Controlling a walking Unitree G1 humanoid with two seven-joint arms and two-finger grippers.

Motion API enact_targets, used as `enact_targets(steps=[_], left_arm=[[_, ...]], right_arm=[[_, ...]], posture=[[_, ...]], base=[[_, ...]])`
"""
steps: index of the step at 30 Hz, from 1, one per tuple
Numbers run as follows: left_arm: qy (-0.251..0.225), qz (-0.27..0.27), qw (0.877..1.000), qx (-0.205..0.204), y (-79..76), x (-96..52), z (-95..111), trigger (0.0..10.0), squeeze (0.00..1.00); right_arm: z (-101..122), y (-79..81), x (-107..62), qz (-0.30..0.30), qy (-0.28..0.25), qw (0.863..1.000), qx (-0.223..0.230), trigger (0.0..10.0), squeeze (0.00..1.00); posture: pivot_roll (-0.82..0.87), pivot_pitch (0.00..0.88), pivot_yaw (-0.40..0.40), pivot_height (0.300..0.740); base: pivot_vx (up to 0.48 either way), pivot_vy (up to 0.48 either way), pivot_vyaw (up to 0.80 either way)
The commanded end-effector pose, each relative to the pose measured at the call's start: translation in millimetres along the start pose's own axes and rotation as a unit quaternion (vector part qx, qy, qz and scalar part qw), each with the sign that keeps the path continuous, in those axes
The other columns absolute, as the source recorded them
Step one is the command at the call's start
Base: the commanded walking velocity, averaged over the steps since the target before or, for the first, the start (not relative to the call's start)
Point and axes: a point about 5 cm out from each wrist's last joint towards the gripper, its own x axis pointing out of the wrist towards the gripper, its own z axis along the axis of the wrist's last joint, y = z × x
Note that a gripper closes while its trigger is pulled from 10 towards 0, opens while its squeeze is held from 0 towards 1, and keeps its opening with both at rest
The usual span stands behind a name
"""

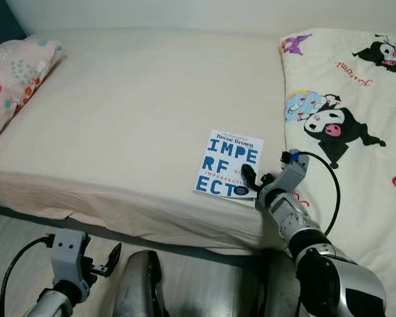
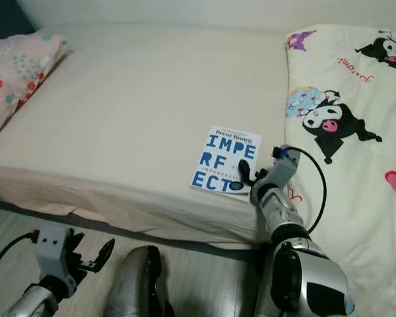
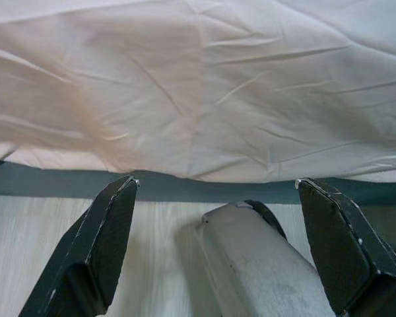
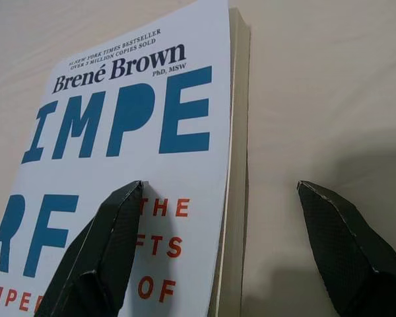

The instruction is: Clean up the room

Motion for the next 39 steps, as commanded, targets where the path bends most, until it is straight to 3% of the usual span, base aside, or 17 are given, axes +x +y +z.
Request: enact_targets(steps=[1, 4, 7, 12, 13, 15, 16, 22, 28, 33, 34, 36, 39], left_arm=[[0.021, 0.005, 1.0, -0.002, 0.6, -6.6, -5, 10.0, 0.0], [0.025, 0.005, 1.0, -0.003, 0.0, -7.7, -6, 10.0, 0.0], [0.029, 0.005, 1.0, -0.004, -1.7, -8.9, -6, 10.0, 0.0], [0.035, 0.006, 0.999, -0.007, -4.2, -8.8, -6, 10.0, 0.0], [0.037, 0.006, 0.999, -0.009, -4.9, -8.2, -6, 10.0, 0.0], [0.038, 0.006, 0.999, -0.01, -5.5, -7.8, -6, 10.0, 0.0], [0.039, 0.005, 0.999, -0.01, -6.0, -7.4, -6, 10.0, 0.0], [0.039, 0.006, 0.999, -0.013, -6.6, -2.9, -7, 10.0, 0.0], [0.035, 0.01, 0.999, -0.016, -6.6, 1.8, -6, 10.0, 0.0], [0.026, 0.012, 0.999, -0.022, -8.0, 13.7, -4, 10.0, 0.0], [0.026, 0.012, 0.999, -0.022, -8.0, 13.7, -4, 10.0, 0.0], [0.01, 0.012, 0.999, -0.029, -11.0, 27.9, 2, 10.0, 0.0], [0.003, 0.012, 0.999, -0.031, -12.0, 32.8, 4, 10.0, 0.0]], right_arm=[[-41, 3.4, -5.5, 0.014, 0.083, 0.994, 0.072, 10.0, 0.0], [-39, 14.2, -3.8, 0.067, 0.079, 0.989, 0.104, 10.0, 0.0], [-42, 27.2, -4.0, 0.137, 0.093, 0.982, 0.094, 10.0, 0.0], [-44, 28.3, -5.1, 0.15, 0.102, 0.981, 0.074, 10.0, 0.0], [-45, 26.3, -5.3, 0.14, 0.105, 0.982, 0.063, 4.2, 0.0], [-46, 24.8, -5.5, 0.134, 0.108, 0.984, 0.056, 4.2, 0.0], [-47, 21.8, -6.0, 0.12, 0.114, 0.985, 0.045, 0.0, 0.0], [-39, 11.1, -5.2, 0.077, 0.095, 0.991, 0.049, 0.0, 0.0], [-30, 10.9, -4.2, 0.088, 0.059, 0.991, 0.076, 0.0, 0.0], [-24, 16.2, -5.3, 0.142, 0.012, 0.983, 0.115, 0.0, 0.0], [-24, 16.2, -5.3, 0.142, 0.012, 0.983, 0.115, 0.0, 0.0], [-26, 26.6, -8.0, 0.206, -0.007, 0.972, 0.113, 0.0, 0.0], [-27, 30.9, -9.0, 0.226, -0.012, 0.968, 0.112, 0.0, 0.0]], posture=[[0.3, 0.341, 0.088, 0.47], [0.3, 0.339, 0.085, 0.47], [0.3, 0.333, 0.082, 0.47], [0.29, 0.322, 0.077, 0.47], [0.28, 0.315, 0.074, 0.47], [0.28, 0.315, 0.074, 0.47], [0.28, 0.311, 0.073, 0.47], [0.27, 0.284, 0.063, 0.47], [0.26, 0.267, 0.052, 0.47], [0.23, 0.214, 0.033, 0.47], [0.23, 0.214, 0.033, 0.47], [0.2, 0.169, 0.016, 0.47], [0.2, 0.169, 0.016, 0.47]], base=[[0.0, 0.0, 0.0], [0.0, 0.0, 0.0], [0.0, 0.0, 0.0], [0.0, 0.0, 0.0], [0.0, 0.0, 0.0], [0.0, 0.0, 0.0], [0.0, 0.0, 0.0], [0.0, 0.0, 0.0], [0.0, 0.0, 0.0], [0.0, 0.0, 0.0], [0.0, 0.0, 0.0], [0.0, 0.0, 0.0], [0.0, 0.0, 0.0]])
